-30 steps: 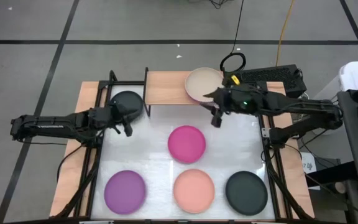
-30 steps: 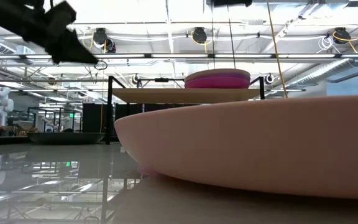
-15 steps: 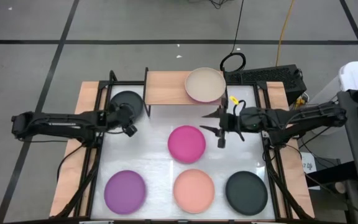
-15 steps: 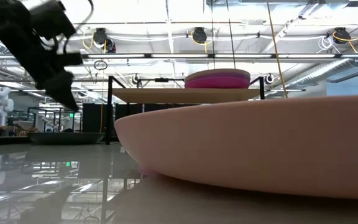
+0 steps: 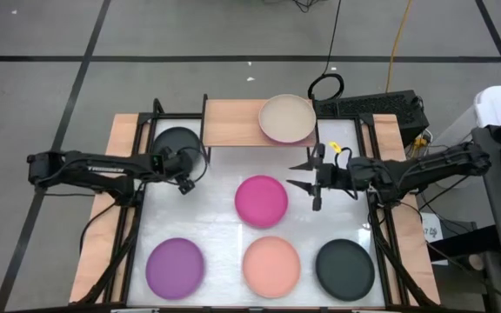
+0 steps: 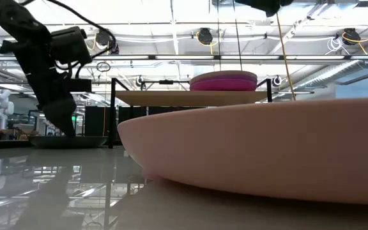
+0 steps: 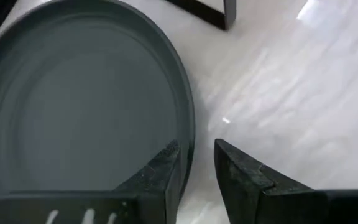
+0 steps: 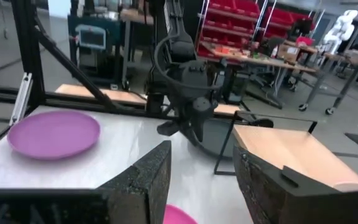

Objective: Place and stack plates onto a shelf
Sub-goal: Stack the top black plate on top of the gray plate on the shelf

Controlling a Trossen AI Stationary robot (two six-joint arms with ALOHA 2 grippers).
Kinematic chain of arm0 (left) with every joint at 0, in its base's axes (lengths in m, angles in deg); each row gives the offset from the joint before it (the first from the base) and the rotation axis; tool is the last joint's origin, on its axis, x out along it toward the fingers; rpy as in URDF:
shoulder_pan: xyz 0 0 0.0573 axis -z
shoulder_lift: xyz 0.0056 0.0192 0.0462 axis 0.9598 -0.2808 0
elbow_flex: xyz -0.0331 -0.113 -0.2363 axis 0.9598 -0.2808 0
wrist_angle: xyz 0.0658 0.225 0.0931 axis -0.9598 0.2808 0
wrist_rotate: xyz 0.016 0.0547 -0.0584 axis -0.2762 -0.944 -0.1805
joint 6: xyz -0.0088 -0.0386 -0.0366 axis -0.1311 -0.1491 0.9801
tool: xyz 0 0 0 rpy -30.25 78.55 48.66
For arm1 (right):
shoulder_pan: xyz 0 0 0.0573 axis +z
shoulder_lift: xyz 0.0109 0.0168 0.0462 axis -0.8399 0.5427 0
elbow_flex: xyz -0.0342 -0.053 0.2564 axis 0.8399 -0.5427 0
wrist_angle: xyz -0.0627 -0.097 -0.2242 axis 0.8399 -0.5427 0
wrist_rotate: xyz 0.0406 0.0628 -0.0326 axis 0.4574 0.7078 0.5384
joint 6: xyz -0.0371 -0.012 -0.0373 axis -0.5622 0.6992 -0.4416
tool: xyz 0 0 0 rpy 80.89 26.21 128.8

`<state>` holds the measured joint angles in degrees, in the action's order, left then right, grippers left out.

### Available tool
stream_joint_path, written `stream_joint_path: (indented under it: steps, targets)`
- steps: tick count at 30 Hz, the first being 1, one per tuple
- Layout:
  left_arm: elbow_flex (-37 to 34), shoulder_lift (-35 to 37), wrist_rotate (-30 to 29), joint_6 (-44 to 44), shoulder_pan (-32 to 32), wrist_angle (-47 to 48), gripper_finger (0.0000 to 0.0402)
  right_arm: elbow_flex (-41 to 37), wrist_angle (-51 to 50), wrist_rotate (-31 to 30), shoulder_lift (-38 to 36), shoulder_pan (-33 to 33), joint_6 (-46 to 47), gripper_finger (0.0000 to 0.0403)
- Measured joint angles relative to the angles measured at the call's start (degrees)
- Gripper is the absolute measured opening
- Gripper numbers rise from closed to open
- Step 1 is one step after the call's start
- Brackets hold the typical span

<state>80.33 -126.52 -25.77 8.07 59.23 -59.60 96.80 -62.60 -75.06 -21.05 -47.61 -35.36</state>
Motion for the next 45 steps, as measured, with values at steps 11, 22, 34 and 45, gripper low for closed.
stream_joint_path:
  steps: [11, 22, 34, 45]
  targets:
    - [0.03, -7.59, -1.49, -0.08, -0.52, -2.4, 0.0206, -3.54, 6.54, 0.15, -3.34, -0.02, -0.61, 0.0153]
    - [0.2, -10.04, -0.62, 3.47, -0.42, -4.77, 0.007, -3.54, 7.18, 0.21, -2.94, -0.02, 0.9, 0.0153]
    - [10.61, -5.17, -1.92, 3.99, 3.62, 6.37, 0.001, -3.54, 5.29, 0.23, -2.94, -0.02, 0.94, 0.0153]
    - [26.55, 1.64, -11.64, 18.62, 12.57, 33.03, 0.001, -3.54, 4.13, 0.25, -2.94, -0.02, 2.21, 0.0153]
